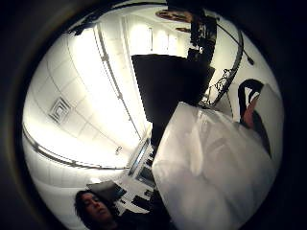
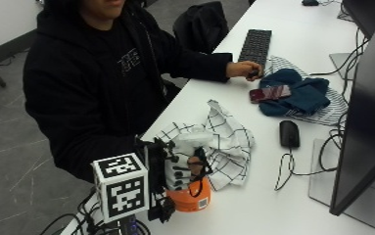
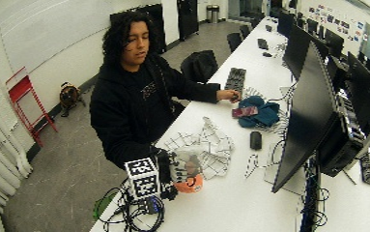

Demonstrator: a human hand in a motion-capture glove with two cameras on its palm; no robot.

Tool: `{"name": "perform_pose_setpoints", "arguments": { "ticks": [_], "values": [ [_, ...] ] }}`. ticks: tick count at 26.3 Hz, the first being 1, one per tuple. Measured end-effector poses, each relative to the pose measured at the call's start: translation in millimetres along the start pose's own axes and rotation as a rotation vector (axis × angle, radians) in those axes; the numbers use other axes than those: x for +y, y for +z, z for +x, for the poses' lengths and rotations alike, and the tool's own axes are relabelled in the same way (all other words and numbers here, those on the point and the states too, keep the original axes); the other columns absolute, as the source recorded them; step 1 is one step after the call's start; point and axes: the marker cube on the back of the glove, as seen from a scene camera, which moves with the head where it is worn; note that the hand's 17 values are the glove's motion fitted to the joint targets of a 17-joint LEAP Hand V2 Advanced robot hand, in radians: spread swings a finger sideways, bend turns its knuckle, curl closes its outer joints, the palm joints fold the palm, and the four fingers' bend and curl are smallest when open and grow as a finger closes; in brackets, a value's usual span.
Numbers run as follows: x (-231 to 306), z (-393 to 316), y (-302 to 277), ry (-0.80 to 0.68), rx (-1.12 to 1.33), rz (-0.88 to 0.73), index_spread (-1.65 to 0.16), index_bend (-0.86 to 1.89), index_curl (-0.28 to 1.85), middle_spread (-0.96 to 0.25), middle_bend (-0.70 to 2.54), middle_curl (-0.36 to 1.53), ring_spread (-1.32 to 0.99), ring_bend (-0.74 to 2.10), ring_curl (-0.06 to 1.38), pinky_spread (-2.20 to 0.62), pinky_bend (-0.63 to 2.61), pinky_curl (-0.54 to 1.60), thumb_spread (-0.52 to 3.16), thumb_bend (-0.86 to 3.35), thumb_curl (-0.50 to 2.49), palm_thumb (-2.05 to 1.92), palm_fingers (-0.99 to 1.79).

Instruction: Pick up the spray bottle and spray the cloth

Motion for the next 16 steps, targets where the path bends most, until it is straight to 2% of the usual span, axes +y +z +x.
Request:
{"name": "perform_pose_setpoints", "arguments": {
  "ticks": [8, 16],
  "values": [
    [2.3, -0.5, 0.0, -0.039, 0.016, 0.048, -0.29, 0.28, 0.46, -0.23, 0.56, 0.52, -0.26, 0.63, 0.46, -0.33, 0.38, 0.39, 0.44, -0.03, 0.6, 0.92, 1.44],
    [-3.9, -8.8, 11.5, -0.02, -0.053, 0.0, -0.29, 0.3, 0.48, -0.22, 0.59, 0.53, -0.25, 0.65, 0.46, -0.33, 0.4, 0.39, 0.41, -0.03, 0.65, 0.92, 1.42]
  ]
}}
